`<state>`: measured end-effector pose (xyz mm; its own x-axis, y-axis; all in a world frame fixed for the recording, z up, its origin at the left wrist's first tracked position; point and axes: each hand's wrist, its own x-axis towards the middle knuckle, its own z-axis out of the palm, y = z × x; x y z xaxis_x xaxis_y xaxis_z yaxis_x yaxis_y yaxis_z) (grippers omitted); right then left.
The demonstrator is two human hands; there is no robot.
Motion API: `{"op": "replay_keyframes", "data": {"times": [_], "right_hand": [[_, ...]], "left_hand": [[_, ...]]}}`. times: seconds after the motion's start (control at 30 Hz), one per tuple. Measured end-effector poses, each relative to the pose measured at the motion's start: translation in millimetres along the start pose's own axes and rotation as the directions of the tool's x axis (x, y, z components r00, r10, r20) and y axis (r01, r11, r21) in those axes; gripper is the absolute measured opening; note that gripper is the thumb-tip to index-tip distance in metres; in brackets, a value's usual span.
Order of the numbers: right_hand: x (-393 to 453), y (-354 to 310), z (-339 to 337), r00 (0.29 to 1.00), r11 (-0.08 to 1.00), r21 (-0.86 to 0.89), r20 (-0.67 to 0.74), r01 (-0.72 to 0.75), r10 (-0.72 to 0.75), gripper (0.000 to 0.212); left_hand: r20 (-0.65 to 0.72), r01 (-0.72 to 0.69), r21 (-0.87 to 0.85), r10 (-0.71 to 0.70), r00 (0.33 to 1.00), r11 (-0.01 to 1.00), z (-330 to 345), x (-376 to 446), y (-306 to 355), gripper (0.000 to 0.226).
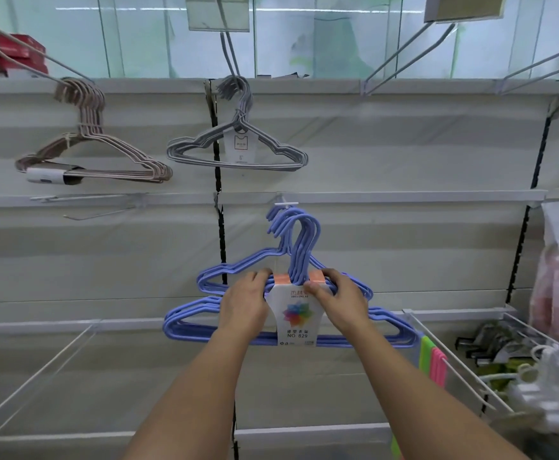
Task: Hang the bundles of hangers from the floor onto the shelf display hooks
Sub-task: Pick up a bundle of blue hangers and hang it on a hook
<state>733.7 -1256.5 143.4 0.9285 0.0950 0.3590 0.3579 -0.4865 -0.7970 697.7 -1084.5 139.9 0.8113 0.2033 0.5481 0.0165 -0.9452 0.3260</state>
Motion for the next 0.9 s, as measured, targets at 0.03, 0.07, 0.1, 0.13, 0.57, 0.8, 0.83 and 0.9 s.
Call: {"op": "replay_keyframes", "data": {"times": [0.03,0.07,0.1,0.13,0.57,0.8,0.83,0.9], "right_hand": [[1,-1,0,1.000,1.000,0.000,-0.009,0.001,-0.001,0.044],[1,-3,0,1.000,1.000,0.002,-0.007,0.001,-0.001,0.043],[3,-3,0,1.000,1.000,0.001,-0.002,0.002,-0.002,0.041],[5,-3,1,1.000,1.000,-0.006,0.002,0.001,-0.001,0.042],[15,-5,5,0.999,0.977,-0.209,0.012,-0.043,0.046,0.050],[30,-3,14,0.998,0.981,-0.191,0.048,-0.039,0.049,0.045],[32,-2,15,0.997,0.980,-0.196,0.056,-0.040,0.052,0.045],[39,0,17,0.996,0.979,-0.201,0.071,-0.044,0.059,0.043]], "left_hand": [[-0.004,-0.001,-0.003,0.001,1.000,1.000,0,2,-1,0.042],[-0.011,-0.001,-0.004,0.001,1.000,1.000,0,3,-1,0.042],[-0.014,0.002,-0.004,-0.002,1.000,1.000,1,5,-3,0.042],[-0.010,0.007,-0.008,-0.007,1.000,1.000,1,7,-4,0.042],[0.299,0.348,-0.826,-0.179,0.937,0.443,-30,38,20,0.049],[0.114,0.193,-0.897,-0.213,0.970,0.399,-21,63,48,0.055],[0.091,0.191,-0.874,-0.236,0.968,0.447,-17,63,47,0.055],[0.092,0.257,-0.753,-0.290,0.953,0.605,-9,57,40,0.061]]}}
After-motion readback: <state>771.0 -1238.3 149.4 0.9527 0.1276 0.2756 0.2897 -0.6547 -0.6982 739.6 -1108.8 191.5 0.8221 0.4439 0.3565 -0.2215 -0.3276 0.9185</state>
